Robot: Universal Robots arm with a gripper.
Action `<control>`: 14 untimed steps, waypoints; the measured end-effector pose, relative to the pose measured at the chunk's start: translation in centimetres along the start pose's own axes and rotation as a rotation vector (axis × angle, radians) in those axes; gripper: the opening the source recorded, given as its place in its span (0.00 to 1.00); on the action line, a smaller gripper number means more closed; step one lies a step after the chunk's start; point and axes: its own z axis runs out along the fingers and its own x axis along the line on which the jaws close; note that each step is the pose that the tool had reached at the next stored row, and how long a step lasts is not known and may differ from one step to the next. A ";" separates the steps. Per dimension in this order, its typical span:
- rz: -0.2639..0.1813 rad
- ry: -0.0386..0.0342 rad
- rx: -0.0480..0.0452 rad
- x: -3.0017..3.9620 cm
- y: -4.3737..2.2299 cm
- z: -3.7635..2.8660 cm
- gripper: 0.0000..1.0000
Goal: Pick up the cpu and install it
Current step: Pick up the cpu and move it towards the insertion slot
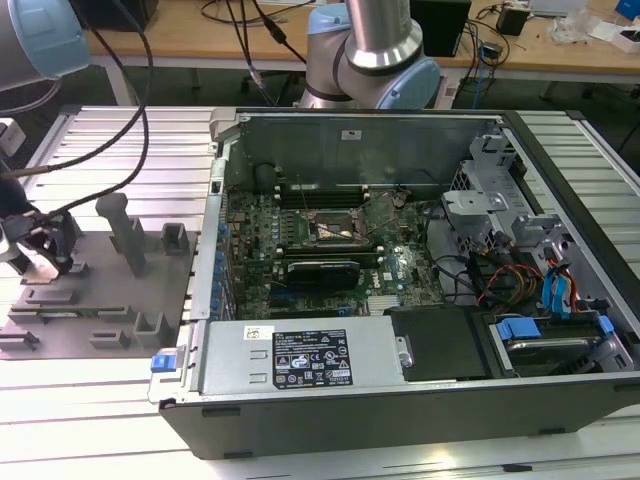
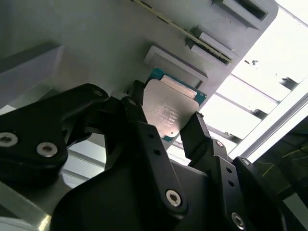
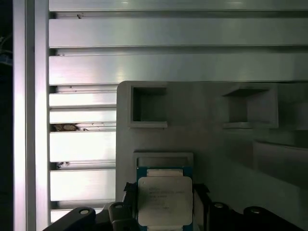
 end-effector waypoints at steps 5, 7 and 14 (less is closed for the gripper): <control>0.000 0.0001 0.0001 -0.04 0.07 -1.37 0.55; 0.000 0.0000 0.0000 -0.06 0.10 -2.07 0.55; 0.000 0.0000 0.0000 -0.12 0.19 -3.88 0.55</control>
